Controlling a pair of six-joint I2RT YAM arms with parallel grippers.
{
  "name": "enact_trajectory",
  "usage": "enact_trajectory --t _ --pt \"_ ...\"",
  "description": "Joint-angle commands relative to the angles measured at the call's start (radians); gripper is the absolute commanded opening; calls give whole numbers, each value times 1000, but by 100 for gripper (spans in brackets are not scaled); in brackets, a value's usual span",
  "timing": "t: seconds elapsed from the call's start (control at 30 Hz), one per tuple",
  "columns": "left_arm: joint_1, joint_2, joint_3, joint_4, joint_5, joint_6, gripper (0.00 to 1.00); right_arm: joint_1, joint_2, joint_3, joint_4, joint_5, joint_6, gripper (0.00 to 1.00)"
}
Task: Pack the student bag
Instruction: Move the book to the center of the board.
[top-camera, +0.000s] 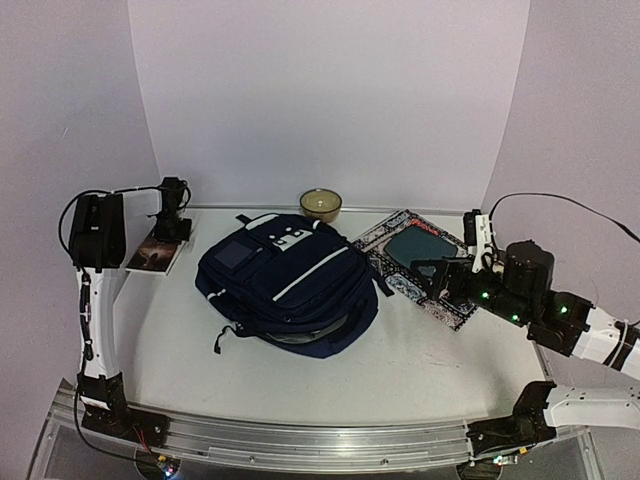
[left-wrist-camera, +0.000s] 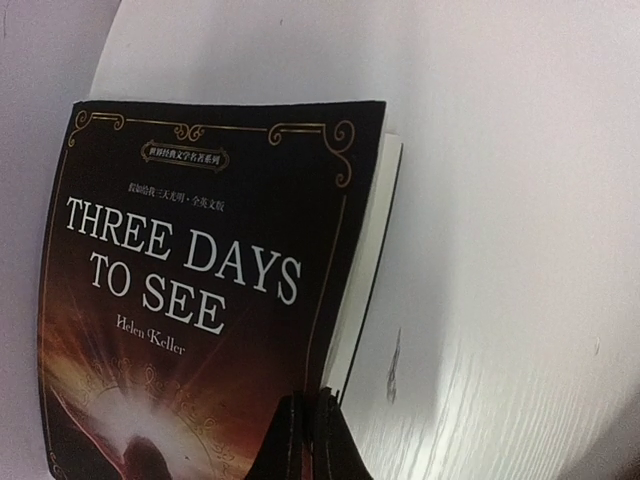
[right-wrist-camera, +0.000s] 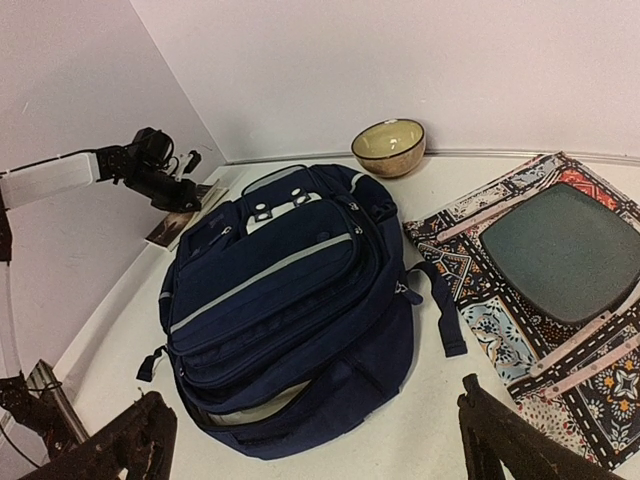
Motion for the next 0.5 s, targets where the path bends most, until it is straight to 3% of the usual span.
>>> enact_trajectory --t 0.0,0.17,0.47 --pt "8 -135 -137 -98 24 -115 0 4 -7 -10 73 -19 1 98" --pt "-6 -300 -363 -97 91 -238 0 4 -11 -21 83 -38 -1 98" --pt "-50 -749 -961 17 314 -449 0 4 -1 -40 118 -98 -5 98"
